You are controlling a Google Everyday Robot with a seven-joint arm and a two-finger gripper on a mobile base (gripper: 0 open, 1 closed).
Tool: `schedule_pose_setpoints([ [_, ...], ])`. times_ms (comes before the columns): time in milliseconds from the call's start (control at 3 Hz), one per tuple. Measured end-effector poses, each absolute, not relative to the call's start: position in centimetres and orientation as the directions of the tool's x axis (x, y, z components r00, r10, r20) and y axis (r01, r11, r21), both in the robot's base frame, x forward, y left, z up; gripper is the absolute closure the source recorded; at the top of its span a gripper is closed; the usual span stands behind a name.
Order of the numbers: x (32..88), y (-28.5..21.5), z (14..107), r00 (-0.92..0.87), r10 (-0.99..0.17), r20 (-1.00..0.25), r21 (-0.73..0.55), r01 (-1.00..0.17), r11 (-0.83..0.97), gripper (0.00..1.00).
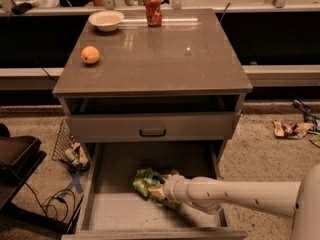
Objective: Pick green rice chip bag from middle drawer and place on counter
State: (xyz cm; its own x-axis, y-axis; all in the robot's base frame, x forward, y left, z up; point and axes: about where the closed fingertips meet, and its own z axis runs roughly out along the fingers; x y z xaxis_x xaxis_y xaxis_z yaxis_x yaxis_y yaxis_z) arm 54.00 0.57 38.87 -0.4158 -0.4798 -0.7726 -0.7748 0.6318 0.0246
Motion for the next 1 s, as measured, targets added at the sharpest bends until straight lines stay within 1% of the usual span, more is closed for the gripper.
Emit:
schedule_pose_setpoints([
  [333,54.0,0.7,38.9,-0.415,-0.48,-0.773,0.026,-0.776,0.63,1.0],
  [667,53.5,0.2,41.7,-0.415,-0.492,-0.765,0.025,-0.783,0.622,1.0],
  [1000,51.7,-1.9,47.6,-0.439,-0.492,-0.752,0.053,-0.784,0.619,1.0],
])
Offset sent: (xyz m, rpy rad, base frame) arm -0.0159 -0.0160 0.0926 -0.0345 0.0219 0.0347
